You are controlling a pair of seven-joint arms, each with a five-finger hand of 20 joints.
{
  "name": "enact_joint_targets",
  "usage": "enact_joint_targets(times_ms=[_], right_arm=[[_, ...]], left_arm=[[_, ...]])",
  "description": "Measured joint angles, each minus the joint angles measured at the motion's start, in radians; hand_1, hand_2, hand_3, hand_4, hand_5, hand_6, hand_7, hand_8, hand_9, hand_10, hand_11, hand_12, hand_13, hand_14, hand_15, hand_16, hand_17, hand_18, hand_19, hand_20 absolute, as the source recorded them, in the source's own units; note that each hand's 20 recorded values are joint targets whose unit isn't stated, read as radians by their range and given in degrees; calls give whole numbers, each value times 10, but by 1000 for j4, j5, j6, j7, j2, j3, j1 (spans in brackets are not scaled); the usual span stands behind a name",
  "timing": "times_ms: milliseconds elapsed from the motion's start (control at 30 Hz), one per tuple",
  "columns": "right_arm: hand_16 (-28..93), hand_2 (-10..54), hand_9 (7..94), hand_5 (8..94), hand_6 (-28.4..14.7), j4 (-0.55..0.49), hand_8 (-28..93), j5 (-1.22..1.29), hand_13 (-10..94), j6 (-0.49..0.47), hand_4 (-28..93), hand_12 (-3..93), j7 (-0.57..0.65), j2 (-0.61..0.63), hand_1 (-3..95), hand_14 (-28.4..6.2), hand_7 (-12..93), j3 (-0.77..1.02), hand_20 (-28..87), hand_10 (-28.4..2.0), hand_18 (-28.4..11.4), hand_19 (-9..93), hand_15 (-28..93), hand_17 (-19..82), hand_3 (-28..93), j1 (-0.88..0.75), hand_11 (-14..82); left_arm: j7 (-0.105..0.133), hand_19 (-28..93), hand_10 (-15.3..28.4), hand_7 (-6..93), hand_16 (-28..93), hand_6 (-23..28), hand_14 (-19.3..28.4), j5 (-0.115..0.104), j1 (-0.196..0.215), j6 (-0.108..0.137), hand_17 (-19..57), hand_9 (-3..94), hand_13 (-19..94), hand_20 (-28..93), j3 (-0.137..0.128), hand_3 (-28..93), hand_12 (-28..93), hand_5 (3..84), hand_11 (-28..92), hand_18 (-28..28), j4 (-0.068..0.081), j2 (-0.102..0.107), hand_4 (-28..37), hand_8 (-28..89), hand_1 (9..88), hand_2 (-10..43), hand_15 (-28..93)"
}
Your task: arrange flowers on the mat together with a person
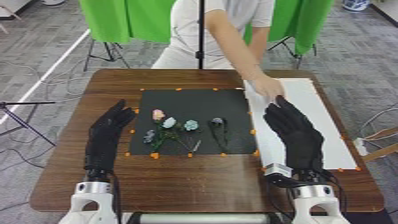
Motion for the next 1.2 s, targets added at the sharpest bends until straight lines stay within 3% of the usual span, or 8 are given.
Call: enact_joint_targets(times_ms=[1200], right_arm=[[102, 67, 435, 428, -19, 0, -96, -2, 333, -20, -188, 86, 12, 0, 53, -120, 109, 7, 247, -145, -126, 26, 113, 170, 776, -3, 45]], left_arm=[[-2, 20, 121, 70, 32, 39, 152, -5, 3, 0, 76, 428, 366, 184, -4, 677, 167, 440, 138, 86, -1, 0, -189, -56, 253, -79, 108]])
